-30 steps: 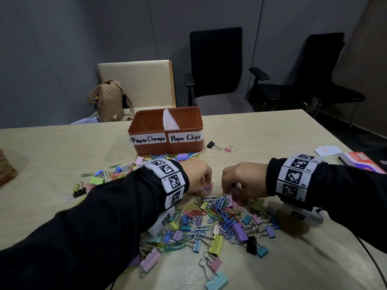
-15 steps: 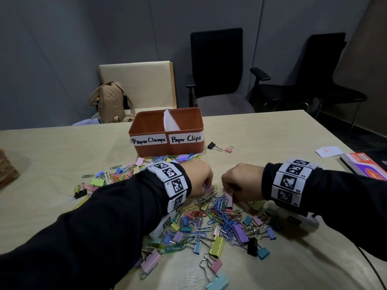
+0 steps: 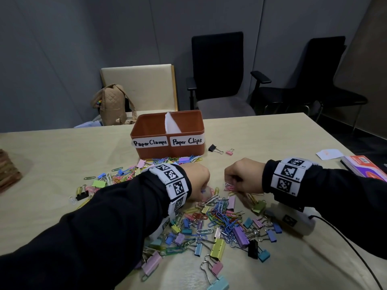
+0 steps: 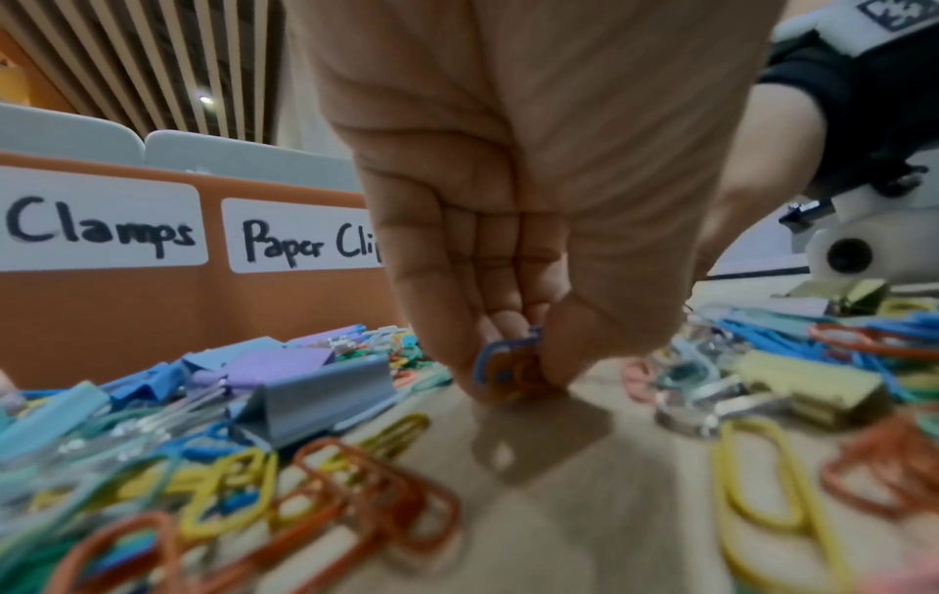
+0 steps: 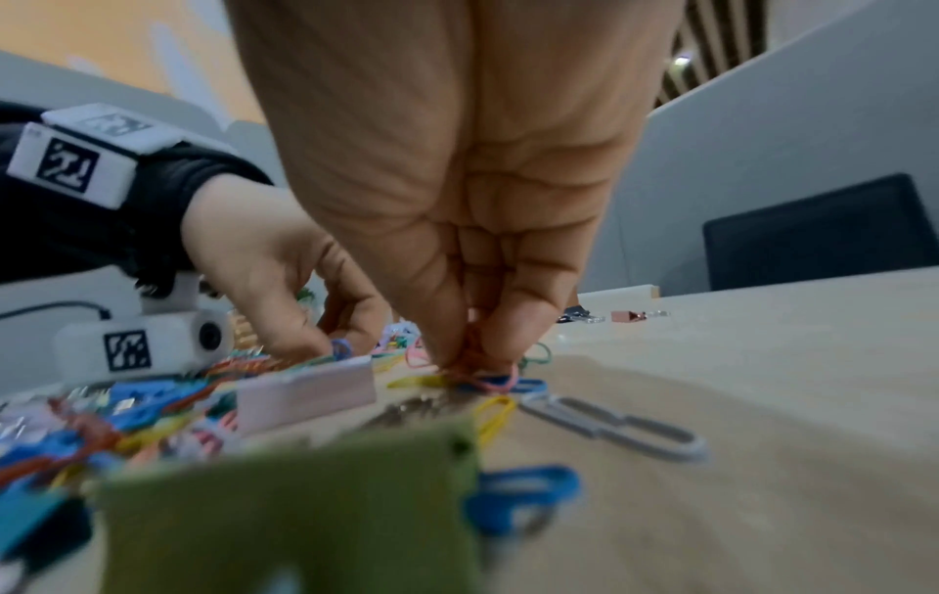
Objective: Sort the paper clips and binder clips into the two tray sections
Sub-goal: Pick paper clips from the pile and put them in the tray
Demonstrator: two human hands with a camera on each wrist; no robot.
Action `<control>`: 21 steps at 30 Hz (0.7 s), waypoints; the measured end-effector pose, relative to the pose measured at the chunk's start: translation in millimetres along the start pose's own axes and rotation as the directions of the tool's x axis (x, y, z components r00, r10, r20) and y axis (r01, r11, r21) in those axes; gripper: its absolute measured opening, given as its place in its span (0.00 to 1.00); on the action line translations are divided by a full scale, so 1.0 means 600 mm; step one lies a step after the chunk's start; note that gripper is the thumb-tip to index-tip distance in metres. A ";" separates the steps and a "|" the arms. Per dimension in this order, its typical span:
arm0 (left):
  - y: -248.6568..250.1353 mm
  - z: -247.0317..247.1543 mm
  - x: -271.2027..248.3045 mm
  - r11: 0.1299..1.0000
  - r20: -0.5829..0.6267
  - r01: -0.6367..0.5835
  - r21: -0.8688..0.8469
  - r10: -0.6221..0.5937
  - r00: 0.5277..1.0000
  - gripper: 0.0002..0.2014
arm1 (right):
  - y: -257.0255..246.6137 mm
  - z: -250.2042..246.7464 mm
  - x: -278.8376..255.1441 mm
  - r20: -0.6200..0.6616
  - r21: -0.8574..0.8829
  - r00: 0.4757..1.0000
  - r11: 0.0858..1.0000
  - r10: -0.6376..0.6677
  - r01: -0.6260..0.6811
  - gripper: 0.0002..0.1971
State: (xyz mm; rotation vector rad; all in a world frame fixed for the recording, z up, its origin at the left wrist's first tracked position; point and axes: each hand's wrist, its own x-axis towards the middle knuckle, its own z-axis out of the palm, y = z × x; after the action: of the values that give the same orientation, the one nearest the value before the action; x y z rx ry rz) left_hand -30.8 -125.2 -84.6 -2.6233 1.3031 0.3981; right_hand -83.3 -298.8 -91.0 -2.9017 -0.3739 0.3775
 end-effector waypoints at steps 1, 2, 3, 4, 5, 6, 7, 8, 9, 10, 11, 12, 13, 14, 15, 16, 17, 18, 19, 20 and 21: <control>-0.003 -0.002 0.000 0.999 0.021 0.008 -0.033 -0.008 1.000 0.08 | 0.001 -0.005 0.001 0.003 0.029 1.000 1.000 0.013 -0.013 0.09; -0.008 -0.006 0.000 0.997 0.031 0.016 -0.078 -0.013 0.999 0.06 | 0.002 -0.011 0.003 0.005 0.065 0.999 0.997 0.033 -0.034 0.10; -0.014 -0.010 -0.001 0.990 0.026 0.021 -0.136 -0.017 1.000 0.05 | 0.003 -0.019 0.005 0.001 0.123 0.999 0.991 0.054 -0.054 0.10; -0.023 -0.013 -0.003 0.979 0.005 0.028 -0.203 -0.027 1.000 0.05 | 0.003 -0.028 0.007 -0.007 0.205 0.997 0.976 0.073 -0.070 0.10; -0.034 -0.019 -0.006 0.962 -0.022 0.037 -0.272 -0.045 0.999 0.04 | 0.002 -0.039 0.010 -0.021 0.298 0.996 0.952 0.088 -0.078 0.10; -0.045 -0.027 -0.010 0.942 -0.053 0.047 -0.333 -0.068 0.996 0.04 | -0.001 -0.051 0.015 -0.042 0.382 0.994 0.921 0.099 -0.076 0.11; -0.056 -0.037 -0.013 0.920 -0.086 0.058 -0.387 -0.098 0.991 0.03 | -0.003 -0.063 0.022 -0.074 0.444 0.991 0.894 0.109 -0.065 0.11; -0.068 -0.049 -0.016 0.899 -0.126 0.069 -0.433 -0.136 0.983 0.03 | -0.007 -0.075 0.031 -0.119 0.484 0.986 0.874 0.116 -0.045 0.10; -0.081 -0.061 -0.017 0.878 -0.180 0.080 -0.471 -0.184 0.966 0.03 | -0.012 -0.087 0.043 -0.174 0.506 0.976 0.862 0.130 -0.024 0.10; -0.093 -0.075 -0.017 0.862 -0.250 0.089 -0.499 -0.241 0.938 0.02 | -0.017 -0.098 0.058 -0.237 0.517 0.960 0.856 0.151 -0.007 0.09; -0.106 -0.088 -0.015 0.845 -0.322 0.098 -0.526 -0.304 0.897 0.01 | -0.024 -0.107 0.074 -0.299 0.527 0.937 0.850 0.183 0.002 0.10; -0.118 -0.101 -0.013 0.821 -0.380 0.103 -0.561 -0.366 0.850 0.01 | -0.029 -0.115 0.094 -0.347 0.547 0.911 0.837 0.224 0.003 0.10; -0.128 -0.111 -0.009 0.794 -0.416 0.109 -0.598 -0.423 0.805 0.02 | -0.035 -0.122 0.113 -0.381 0.580 0.886 0.815 0.264 0.007 0.11; -0.136 -0.119 -0.006 0.774 -0.437 0.120 -0.622 -0.470 0.767 0.02 | -0.039 -0.128 0.134 -0.406 0.615 0.863 0.788 0.301 0.014 0.12; -0.143 -0.126 -0.001 0.762 -0.451 0.137 -0.633 -0.507 0.735 0.02 | -0.044 -0.133 0.153 -0.428 0.641 0.839 0.767 0.336 0.020 0.12; -0.147 -0.130 0.003 0.758 -0.461 0.159 -0.632 -0.533 0.710 0.02 | -0.048 -0.137 0.170 -0.448 0.654 0.815 0.756 0.368 0.018 0.13; -0.151 -0.133 0.008 0.759 -0.466 0.182 -0.626 -0.550 0.693 0.03 | -0.051 -0.140 0.184 -0.461 0.658 0.797 0.753 0.391 0.011 0.12; -0.153 -0.135 0.012 0.762 -0.468 0.202 -0.615 -0.559 0.684 0.03 | -0.054 -0.143 0.195 -0.466 0.663 0.785 0.749 0.408 0.004 0.11; -0.155 -0.134 0.016 0.765 -0.467 0.219 -0.606 -0.565 0.681 0.04 | -0.056 -0.145 0.203 -0.464 0.662 0.781 0.750 0.418 -0.008 0.10; -0.157 -0.132 0.020 0.762 -0.463 0.230 -0.605 -0.572 0.677 0.06 | -0.057 -0.146 0.209 -0.462 0.647 0.780 0.762 0.421 -0.028 0.09; -0.160 -0.128 0.023 0.756 -0.459 0.237 -0.611 -0.581 0.672 0.07 | -0.056 -0.147 0.213 -0.465 0.624 0.779 0.780 0.420 -0.048 0.08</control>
State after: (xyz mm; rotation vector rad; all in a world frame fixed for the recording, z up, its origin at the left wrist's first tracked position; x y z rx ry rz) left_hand 65.9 -99.9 -11.9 -3.5995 0.6636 -0.3142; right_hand 52.6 -245.8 -28.9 -2.2713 0.2116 -0.3388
